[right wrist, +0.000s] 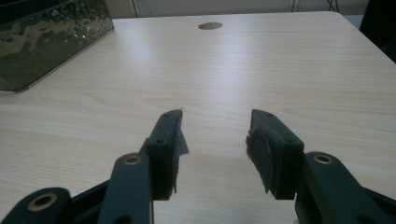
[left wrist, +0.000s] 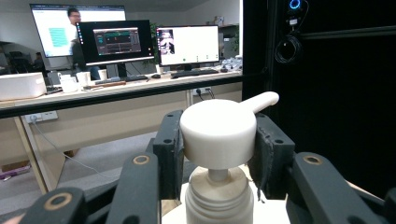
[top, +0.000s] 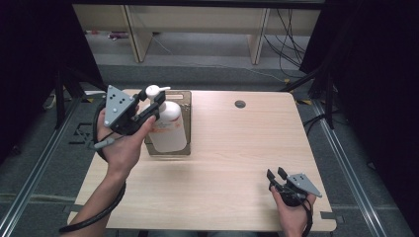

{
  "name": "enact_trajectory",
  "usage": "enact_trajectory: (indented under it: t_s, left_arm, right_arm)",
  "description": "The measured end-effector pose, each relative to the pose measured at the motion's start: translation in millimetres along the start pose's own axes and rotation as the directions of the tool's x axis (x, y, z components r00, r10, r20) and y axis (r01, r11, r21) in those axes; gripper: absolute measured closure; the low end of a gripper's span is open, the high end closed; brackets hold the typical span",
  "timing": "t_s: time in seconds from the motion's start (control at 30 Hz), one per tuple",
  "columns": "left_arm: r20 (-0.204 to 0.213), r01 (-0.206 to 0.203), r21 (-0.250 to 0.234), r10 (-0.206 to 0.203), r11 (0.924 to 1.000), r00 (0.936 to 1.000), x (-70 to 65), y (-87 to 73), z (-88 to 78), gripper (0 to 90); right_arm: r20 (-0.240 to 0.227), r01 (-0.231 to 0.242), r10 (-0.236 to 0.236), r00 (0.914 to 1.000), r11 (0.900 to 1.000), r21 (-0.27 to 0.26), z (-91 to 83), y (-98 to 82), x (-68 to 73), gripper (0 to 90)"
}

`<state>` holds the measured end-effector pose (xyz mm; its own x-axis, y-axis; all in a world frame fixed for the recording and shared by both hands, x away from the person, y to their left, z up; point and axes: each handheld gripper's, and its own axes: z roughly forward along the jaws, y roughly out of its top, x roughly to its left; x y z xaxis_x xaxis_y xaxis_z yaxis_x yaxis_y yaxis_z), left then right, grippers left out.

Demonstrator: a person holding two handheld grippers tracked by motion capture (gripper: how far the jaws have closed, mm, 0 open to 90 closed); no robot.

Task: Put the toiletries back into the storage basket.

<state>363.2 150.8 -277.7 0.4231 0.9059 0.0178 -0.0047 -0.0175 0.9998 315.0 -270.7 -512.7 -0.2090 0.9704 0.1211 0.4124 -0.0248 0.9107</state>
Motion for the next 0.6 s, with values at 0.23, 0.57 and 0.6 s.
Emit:
enact_trajectory:
  t_s: [0.23, 0.57, 0.6]
  left_arm:
    - [-0.007, 0.009, -0.003, -0.009, 1.0, 0.9999, 7.2, -1.4, 4.1, 59.1]
    - [-0.016, 0.004, -0.016, -0.004, 0.9999, 0.9999, 17.9, -3.9, 10.7, 59.1]
    - [-0.017, 0.003, -0.016, -0.003, 0.9999, 0.9998, 19.2, -4.4, 11.6, 59.1]
  right_arm:
    - [-0.001, 0.0, 0.0, 1.0, 1.0, -0.001, -0.1, -0.1, 0.0, 54.7]
    - [-0.019, 0.03, -0.03, 0.9994, 0.999, -0.024, 1.9, 0.0, -2.7, 54.6]
    - [-0.008, 0.04, -0.041, 0.9991, 0.999, -0.018, 1.5, 0.3, -3.2, 54.6]
